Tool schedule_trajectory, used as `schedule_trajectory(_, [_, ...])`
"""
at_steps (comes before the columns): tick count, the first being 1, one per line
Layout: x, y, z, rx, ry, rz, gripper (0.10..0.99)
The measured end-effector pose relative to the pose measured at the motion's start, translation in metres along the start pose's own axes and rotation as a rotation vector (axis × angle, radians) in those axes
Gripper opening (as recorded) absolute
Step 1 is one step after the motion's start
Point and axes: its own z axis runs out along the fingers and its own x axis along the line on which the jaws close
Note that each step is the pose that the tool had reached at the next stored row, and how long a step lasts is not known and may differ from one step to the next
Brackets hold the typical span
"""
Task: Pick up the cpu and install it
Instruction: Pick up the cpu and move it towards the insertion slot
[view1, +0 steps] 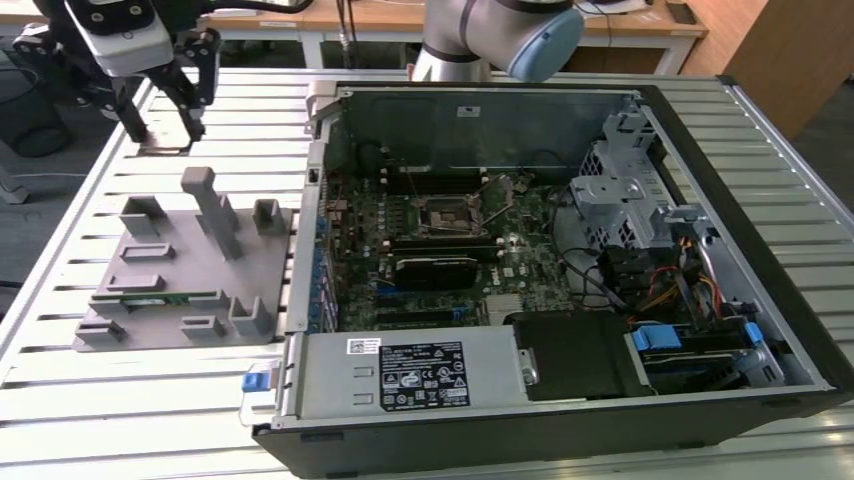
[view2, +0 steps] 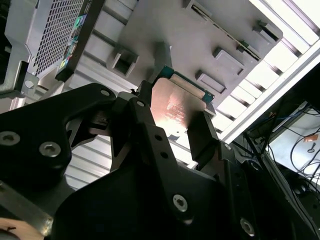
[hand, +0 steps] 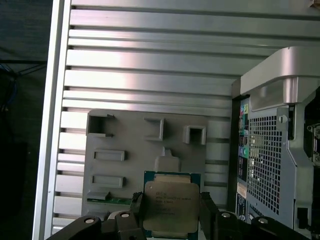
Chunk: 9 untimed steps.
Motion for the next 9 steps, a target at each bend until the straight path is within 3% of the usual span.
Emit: schedule_trajectory(9, [-0.0196, -0.0009, -0.0007, 0.000, 0.0031, 0.000, 0.529])
